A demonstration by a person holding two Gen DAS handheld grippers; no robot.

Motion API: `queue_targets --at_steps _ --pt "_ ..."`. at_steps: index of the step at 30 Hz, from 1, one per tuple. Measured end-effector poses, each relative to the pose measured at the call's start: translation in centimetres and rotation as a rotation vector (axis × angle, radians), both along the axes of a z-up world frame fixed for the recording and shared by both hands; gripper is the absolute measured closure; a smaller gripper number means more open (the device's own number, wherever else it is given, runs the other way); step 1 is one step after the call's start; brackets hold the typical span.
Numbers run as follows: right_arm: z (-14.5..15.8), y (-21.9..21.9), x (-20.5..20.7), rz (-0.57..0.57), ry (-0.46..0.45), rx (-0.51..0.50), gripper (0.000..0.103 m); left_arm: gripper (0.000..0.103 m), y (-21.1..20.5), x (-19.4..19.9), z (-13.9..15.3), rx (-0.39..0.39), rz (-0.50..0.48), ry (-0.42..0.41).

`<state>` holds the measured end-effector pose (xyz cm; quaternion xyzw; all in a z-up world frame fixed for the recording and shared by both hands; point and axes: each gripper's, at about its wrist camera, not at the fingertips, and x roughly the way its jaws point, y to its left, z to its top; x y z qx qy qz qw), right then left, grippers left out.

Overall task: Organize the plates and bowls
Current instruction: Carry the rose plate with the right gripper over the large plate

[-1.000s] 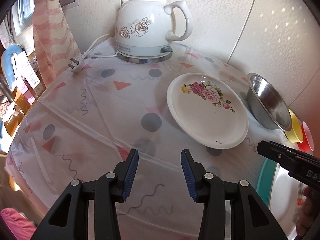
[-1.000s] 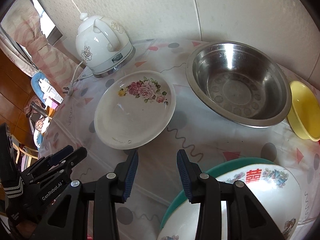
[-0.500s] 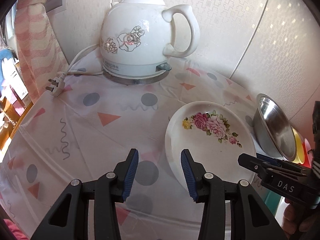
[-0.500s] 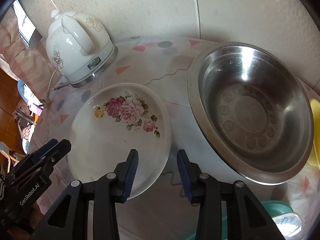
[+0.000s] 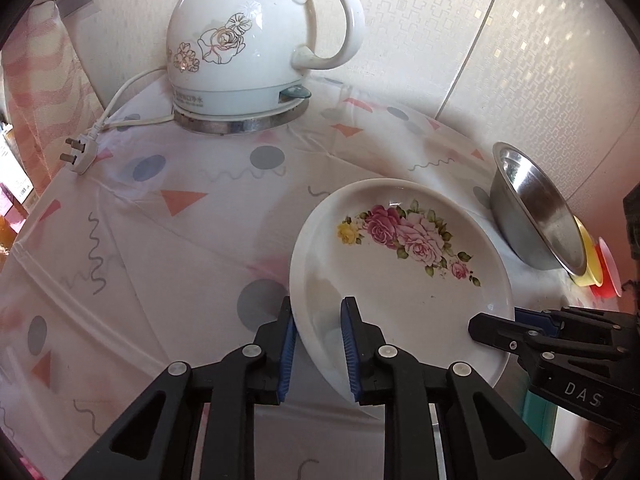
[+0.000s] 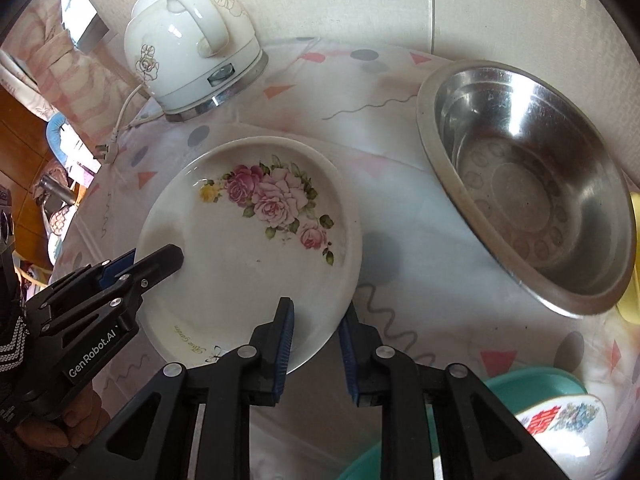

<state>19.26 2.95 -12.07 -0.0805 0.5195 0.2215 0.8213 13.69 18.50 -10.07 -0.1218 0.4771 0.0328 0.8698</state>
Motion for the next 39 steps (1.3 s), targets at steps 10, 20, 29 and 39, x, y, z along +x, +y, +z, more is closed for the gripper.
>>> queue_targets --at_steps 10,20,29,39 --pt "-0.6 0.5 -4.2 0.126 -0.010 -0.035 0.072 0.080 0.3 -5.6 -0.3 -0.037 -0.012 -0.019" --pt "-0.7 0.6 -3.9 0.153 -0.071 -0.007 0.067 0.080 1.3 -4.4 -0.5 -0.064 0.026 -0.012" --pt "-0.7 0.8 -2.9 0.108 -0.072 0.008 0.081 0.080 1.0 -4.0 -0.3 -0.022 -0.021 0.000" --pt "2.2 -1.9 -6.3 0.121 -0.139 0.053 0.081 0.080 -1.2 -7.4 2.4 -0.028 -0.024 -0.082"
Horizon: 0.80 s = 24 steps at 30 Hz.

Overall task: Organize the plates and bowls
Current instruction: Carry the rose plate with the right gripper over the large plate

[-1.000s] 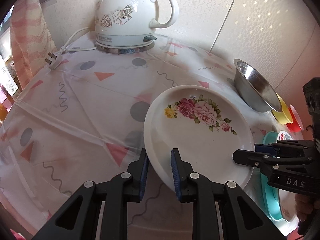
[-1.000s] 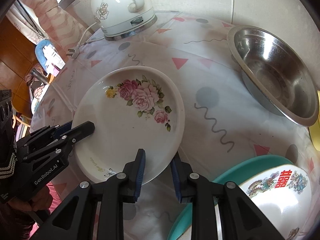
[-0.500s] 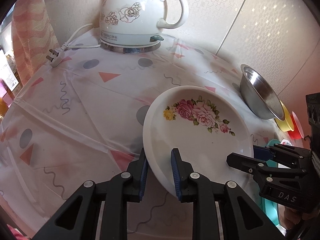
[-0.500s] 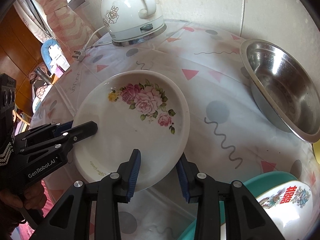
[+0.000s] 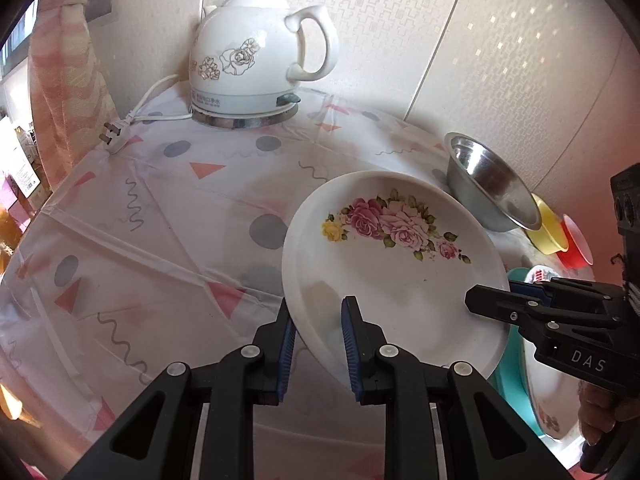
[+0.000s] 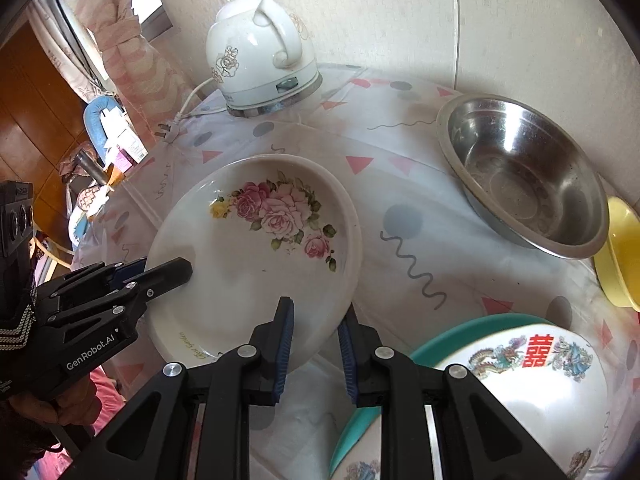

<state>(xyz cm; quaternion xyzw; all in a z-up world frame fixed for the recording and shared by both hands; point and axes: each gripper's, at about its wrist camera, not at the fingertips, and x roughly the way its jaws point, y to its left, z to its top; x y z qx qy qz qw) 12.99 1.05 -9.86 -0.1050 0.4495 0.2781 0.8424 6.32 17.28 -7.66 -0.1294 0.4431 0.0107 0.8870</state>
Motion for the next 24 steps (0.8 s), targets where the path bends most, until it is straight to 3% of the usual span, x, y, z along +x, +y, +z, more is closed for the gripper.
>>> queue_targets --at_steps 5,12,19,24 --pt "2.0 -3.2 -3.0 -0.014 -0.042 0.056 0.081 0.081 -2.7 -1.8 2.7 0.011 -0.043 -0.048" --pt "3.4 -10.8 -6.9 -0.157 -0.083 0.118 0.081 0.081 -9.8 -2.1 4.9 0.024 -0.238 -0.079" --pt "2.6 -17.3 -9.1 -0.331 -0.068 0.137 0.081 0.081 -16.5 -1.8 4.1 0.029 -0.403 -0.062" --pt "1.3 -19.0 -9.7 -0.389 -0.039 0.126 0.081 0.081 -18.3 -1.5 2.5 0.032 -0.441 -0.002"
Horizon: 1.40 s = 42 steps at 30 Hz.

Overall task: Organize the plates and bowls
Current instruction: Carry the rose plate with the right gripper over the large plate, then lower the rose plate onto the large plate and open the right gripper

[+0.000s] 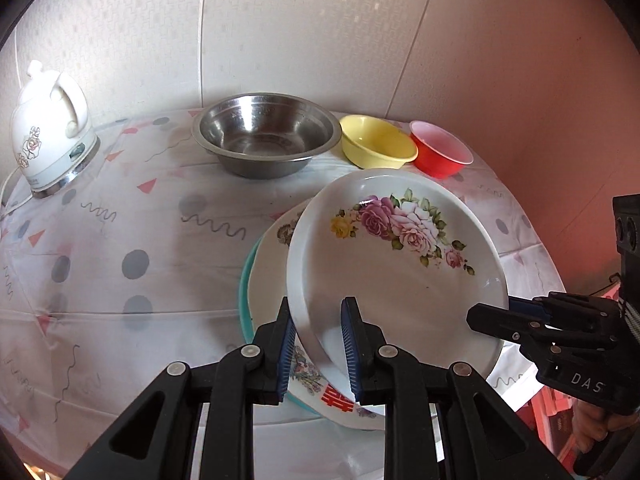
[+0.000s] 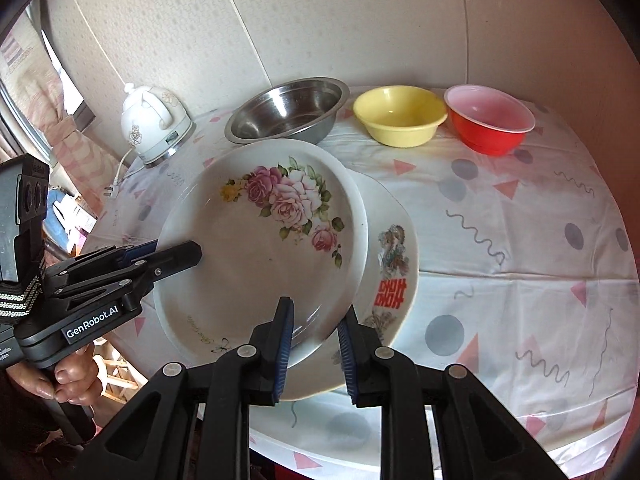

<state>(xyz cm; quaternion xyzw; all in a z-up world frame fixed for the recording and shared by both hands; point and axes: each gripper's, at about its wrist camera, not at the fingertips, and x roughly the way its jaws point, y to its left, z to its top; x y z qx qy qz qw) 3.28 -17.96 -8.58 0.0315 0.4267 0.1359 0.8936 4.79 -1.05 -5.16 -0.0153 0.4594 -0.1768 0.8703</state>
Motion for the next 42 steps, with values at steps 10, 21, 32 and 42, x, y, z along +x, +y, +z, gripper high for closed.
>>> queue_targets --at_steps 10,21,32,42 --pt "-1.4 0.0 0.3 -0.023 0.044 -0.002 0.081 0.081 -0.1 0.6 -1.5 0.023 0.002 0.045" --pt "-1.9 0.5 1.5 -0.066 0.096 -0.055 0.081 0.081 0.2 1.7 -1.8 0.004 -0.014 0.067" --pt "-1.7 0.7 1.7 -0.080 0.101 -0.076 0.081 0.081 0.3 1.7 -1.7 -0.009 -0.003 0.065" --pt "-1.5 0.7 2.9 0.008 0.163 -0.112 0.080 0.081 0.4 2.3 -1.6 -0.014 0.034 0.132"
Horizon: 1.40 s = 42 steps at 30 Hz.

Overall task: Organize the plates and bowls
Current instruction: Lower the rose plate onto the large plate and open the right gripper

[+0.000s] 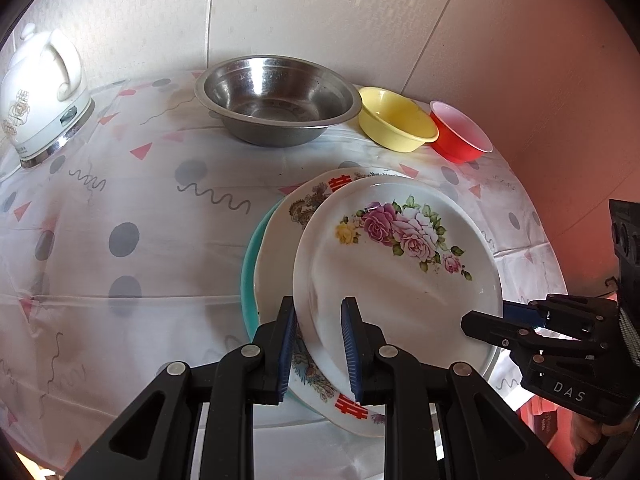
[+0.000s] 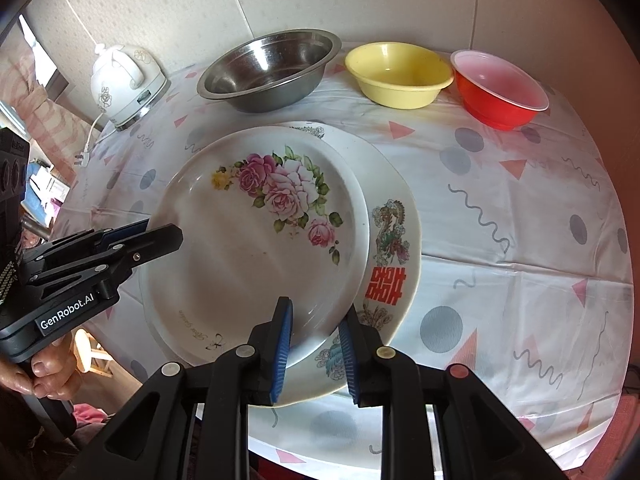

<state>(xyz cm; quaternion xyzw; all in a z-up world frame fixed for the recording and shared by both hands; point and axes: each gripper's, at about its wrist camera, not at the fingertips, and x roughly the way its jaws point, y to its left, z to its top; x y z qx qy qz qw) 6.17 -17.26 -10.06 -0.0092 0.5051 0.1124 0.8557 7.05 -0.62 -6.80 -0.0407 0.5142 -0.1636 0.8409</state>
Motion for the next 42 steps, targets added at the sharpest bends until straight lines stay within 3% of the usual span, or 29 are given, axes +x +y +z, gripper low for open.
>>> queue_targets --at_steps 10,26,33,42 --pt "0.1 0.2 1.3 0.069 0.078 -0.052 0.080 0.081 -0.5 0.0 0.5 0.061 0.042 0.060" --pt "0.1 2.9 3.7 0.242 0.172 -0.289 0.070 0.080 -1.3 0.5 1.1 0.124 0.072 0.112" --pt "-0.1 4.0 4.4 0.269 0.191 -0.376 0.068 0.080 -1.2 0.3 1.0 0.105 0.061 0.113" --pt "-0.4 5.3 3.7 0.237 0.171 -0.411 0.067 0.080 -1.4 -0.4 0.9 0.087 0.036 0.089"
